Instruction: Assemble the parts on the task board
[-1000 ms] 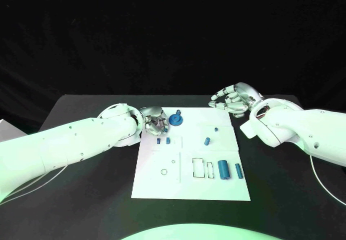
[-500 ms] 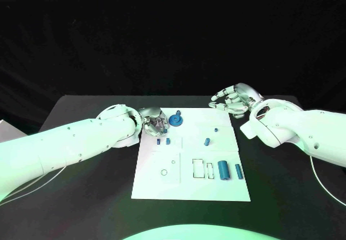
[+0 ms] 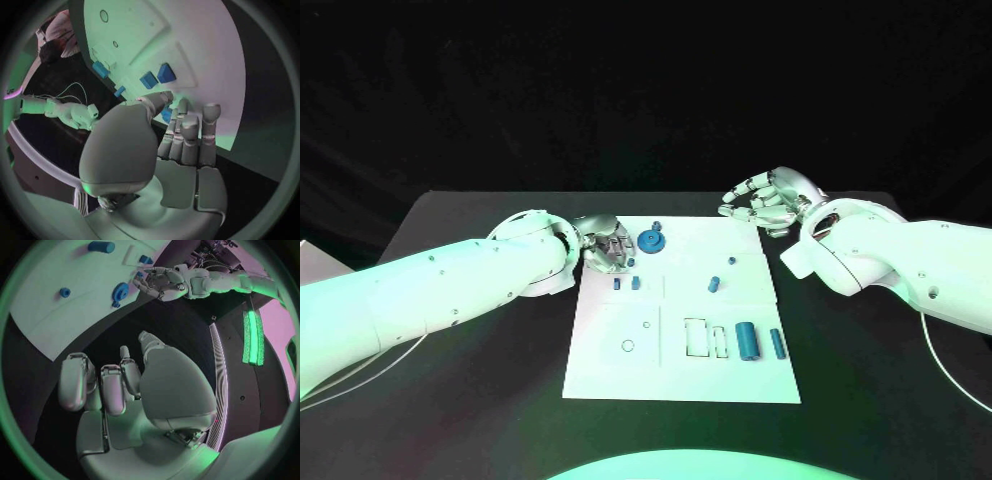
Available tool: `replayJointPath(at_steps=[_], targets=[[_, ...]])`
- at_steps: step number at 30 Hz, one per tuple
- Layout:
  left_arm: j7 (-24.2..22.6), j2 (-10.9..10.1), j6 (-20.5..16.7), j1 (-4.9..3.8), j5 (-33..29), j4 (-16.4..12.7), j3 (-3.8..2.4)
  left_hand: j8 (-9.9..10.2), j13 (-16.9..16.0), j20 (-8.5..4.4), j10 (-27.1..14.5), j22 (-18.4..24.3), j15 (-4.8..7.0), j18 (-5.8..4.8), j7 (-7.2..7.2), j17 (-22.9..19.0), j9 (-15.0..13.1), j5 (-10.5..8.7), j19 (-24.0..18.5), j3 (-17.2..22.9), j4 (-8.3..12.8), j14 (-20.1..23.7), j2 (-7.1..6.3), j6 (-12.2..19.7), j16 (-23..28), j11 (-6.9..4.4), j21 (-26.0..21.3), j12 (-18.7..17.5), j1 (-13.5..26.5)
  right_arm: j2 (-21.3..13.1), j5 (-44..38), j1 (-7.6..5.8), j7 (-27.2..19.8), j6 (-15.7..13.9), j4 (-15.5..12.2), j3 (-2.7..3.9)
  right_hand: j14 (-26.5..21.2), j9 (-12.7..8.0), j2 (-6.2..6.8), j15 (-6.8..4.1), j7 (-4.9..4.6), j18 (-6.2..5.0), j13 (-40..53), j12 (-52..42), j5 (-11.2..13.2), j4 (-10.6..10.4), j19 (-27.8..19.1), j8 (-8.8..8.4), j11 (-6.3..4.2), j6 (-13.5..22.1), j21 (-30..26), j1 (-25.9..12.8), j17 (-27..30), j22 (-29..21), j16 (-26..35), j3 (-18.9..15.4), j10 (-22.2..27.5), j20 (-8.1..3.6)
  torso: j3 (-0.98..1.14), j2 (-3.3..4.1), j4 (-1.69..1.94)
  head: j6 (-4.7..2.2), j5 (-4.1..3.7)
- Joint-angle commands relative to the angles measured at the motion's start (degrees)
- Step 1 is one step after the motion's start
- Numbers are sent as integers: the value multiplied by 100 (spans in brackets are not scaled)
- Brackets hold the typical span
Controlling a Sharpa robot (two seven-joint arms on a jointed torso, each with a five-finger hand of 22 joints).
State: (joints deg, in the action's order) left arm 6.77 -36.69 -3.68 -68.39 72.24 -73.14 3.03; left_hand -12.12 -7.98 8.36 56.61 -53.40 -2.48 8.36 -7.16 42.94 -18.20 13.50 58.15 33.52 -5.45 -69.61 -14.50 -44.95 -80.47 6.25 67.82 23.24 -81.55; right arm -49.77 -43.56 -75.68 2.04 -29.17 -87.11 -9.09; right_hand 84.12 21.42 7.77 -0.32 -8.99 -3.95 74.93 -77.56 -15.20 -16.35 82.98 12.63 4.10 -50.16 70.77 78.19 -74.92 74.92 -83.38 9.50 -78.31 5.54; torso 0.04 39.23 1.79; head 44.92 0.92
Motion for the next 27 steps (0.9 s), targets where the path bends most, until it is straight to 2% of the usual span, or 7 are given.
replayJointPath(at_steps=[1,6,8,11,14,22,27], targets=[[-23,-58,-113,5,-33,-52,-14,17,-13,-4,-67,65,-4,64,-6,-89,11,-23,-101,-34,20,91,5,17,34,18,-71,-20,-19,-7,-119,3,15,170,21,0,251,4,18,-14,6,-39,247,32,-26,-7,-30,9,-6,45,-36,-54,-146,-1,32,32,57,-22,-1,-3,-6,-7,-2],[-142,-203,-266,6,-316,-135,-71,-23,-35,6,-149,217,-24,100,-69,-404,9,-21,-259,-2,66,284,37,-103,122,46,-171,-23,-78,-31,-612,5,32,382,51,-2,253,12,85,-37,32,-58,-810,1161,48,48,-60,70,-28,10,-149,168,-144,-69,51,172,978,-41,1,-10,-4,-30,-21],[-293,-289,-383,5,-731,-182,-124,-45,-52,22,-219,395,-43,140,-126,-765,13,-15,-455,19,94,521,43,-177,246,70,-298,-9,-98,-47,-975,9,35,531,60,-3,201,9,180,-67,54,-87,-2330,2861,106,101,-117,106,-68,-56,-322,472,37,-184,172,425,1984,-68,3,-8,0,-38,-36],[-652,-440,-577,2,-1598,-268,-196,-95,-124,35,-322,748,-61,218,-334,-1580,29,-6,-901,74,162,1094,62,-302,612,97,-596,127,-133,-65,-1505,26,36,745,75,-5,142,-20,460,-86,25,-113,-3455,4119,184,20,-191,101,-67,-117,-577,704,223,-342,317,871,1859,-61,4,-6,-3,-64,-68],[-1020,-599,-688,-1,-2598,-364,-245,-81,-163,67,-538,833,-108,219,-421,-1815,77,-7,-1070,106,206,1345,84,-284,1031,167,-773,238,-111,-75,-2216,61,64,933,103,-7,125,-33,604,-47,41,-142,-4258,4999,216,32,-214,93,-30,-199,-702,806,295,-409,374,1193,1829,-62,5,-4,-9,-94,-133],[-1819,-991,-549,-3,-4977,-624,-297,-115,-201,95,-582,991,-134,225,-458,-2110,128,0,-1219,101,243,1505,174,-325,1576,189,-1041,449,-63,-22,-4168,209,379,1200,236,-13,184,-41,831,24,64,-96,-5567,6264,387,117,-66,50,51,-333,-486,760,374,-214,400,1476,1727,-20,-7,-2,8,-124,-240],[-2086,-1142,-340,-2,-5585,-732,-304,-128,-201,95,-586,1020,-138,222,-464,-2152,135,-2,-1231,87,258,1523,191,-346,1659,193,-1086,477,-58,30,-4780,297,535,1260,288,-19,188,-43,861,42,78,-80,-5815,6459,406,164,-25,36,63,-354,-408,744,420,-148,421,1473,1747,-12,-7,1,10,-128,-267]])
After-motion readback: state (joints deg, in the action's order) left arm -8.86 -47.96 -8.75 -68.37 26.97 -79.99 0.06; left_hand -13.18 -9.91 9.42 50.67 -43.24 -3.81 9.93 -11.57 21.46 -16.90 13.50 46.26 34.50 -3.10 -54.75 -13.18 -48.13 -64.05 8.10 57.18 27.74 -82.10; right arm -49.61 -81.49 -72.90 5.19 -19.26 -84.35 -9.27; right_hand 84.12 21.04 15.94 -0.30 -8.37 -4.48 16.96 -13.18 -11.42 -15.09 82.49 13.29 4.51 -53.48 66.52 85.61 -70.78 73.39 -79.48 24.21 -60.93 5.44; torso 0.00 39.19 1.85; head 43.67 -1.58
